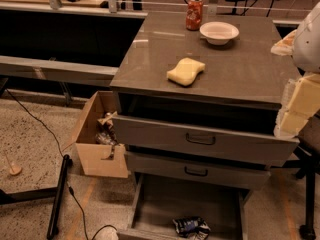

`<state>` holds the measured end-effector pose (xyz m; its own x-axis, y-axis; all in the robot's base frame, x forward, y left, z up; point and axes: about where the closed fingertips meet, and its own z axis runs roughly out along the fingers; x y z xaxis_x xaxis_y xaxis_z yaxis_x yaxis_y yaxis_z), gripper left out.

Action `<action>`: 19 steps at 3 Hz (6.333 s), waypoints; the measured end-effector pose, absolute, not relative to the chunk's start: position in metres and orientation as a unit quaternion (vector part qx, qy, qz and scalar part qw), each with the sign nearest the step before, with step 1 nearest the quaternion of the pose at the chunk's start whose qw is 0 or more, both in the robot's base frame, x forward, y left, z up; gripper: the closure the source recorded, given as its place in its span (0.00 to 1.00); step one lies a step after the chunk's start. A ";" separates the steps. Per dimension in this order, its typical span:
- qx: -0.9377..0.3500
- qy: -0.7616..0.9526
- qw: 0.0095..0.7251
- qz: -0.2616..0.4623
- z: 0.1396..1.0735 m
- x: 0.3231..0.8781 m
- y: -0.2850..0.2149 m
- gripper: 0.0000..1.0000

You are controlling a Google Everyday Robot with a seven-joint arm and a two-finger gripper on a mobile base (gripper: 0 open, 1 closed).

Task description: Place sponge into paper bowl

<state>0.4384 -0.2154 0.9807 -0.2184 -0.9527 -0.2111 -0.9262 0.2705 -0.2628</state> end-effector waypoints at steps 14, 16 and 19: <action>-0.248 0.783 0.560 0.108 0.849 0.704 -0.126 0.00; -0.256 0.784 0.549 0.136 0.833 0.712 -0.107 0.42; -0.251 0.772 0.578 0.088 0.863 0.733 -0.130 1.00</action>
Offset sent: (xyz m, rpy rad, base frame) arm 0.0346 0.0362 -0.0025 0.3656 -0.0632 -0.0986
